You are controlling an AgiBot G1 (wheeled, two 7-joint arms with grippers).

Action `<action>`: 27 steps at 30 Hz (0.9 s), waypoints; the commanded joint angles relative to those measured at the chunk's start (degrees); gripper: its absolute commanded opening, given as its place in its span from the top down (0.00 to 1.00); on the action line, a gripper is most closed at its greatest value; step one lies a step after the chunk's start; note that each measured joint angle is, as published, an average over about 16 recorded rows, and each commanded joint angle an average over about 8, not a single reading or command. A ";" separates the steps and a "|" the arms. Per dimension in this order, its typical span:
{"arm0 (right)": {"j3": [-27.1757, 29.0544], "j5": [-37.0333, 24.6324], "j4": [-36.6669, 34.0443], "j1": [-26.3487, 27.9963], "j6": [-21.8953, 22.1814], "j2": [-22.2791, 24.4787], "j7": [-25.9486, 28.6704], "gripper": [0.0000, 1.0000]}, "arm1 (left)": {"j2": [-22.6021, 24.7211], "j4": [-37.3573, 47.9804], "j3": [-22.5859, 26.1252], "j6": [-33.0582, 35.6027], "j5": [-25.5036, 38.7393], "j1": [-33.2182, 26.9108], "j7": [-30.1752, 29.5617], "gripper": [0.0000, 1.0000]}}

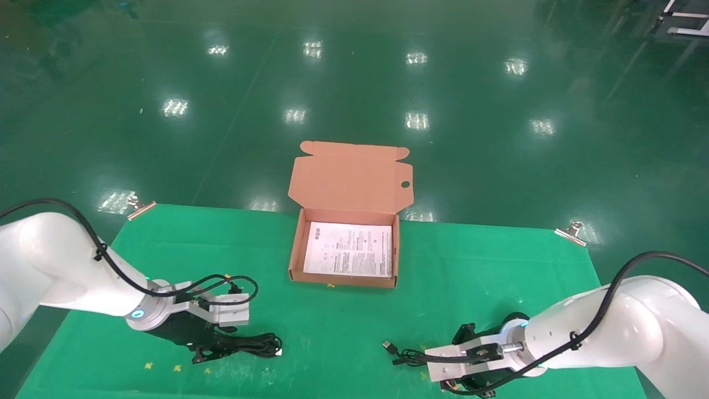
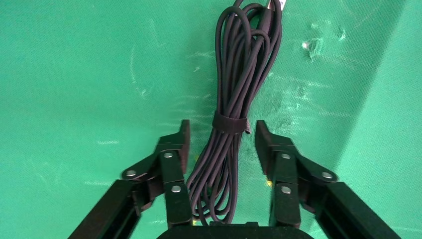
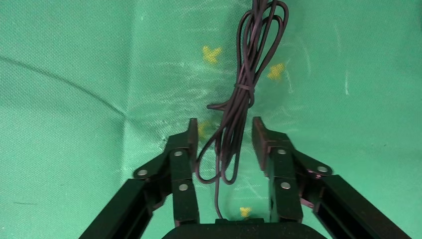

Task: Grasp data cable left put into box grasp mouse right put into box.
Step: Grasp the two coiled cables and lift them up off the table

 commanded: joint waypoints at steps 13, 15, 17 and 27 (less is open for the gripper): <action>-0.04 0.04 0.05 0.04 -0.08 0.01 -0.01 1.00 | -0.14 -0.18 -0.04 0.12 -0.03 -0.11 0.09 1.00; -0.04 0.03 0.04 0.06 -0.12 0.02 0.01 1.00 | -0.49 -0.44 -0.21 0.32 -0.26 -0.37 0.38 1.00; -0.06 0.01 0.07 0.20 -0.41 0.10 0.17 1.00 | -1.12 -0.91 -0.47 0.64 -0.62 -0.79 0.81 1.00; 3.61 0.56 7.44 3.67 -1.28 5.95 7.96 1.00 | -5.71 -6.96 -1.06 0.11 -0.40 -4.59 1.67 1.00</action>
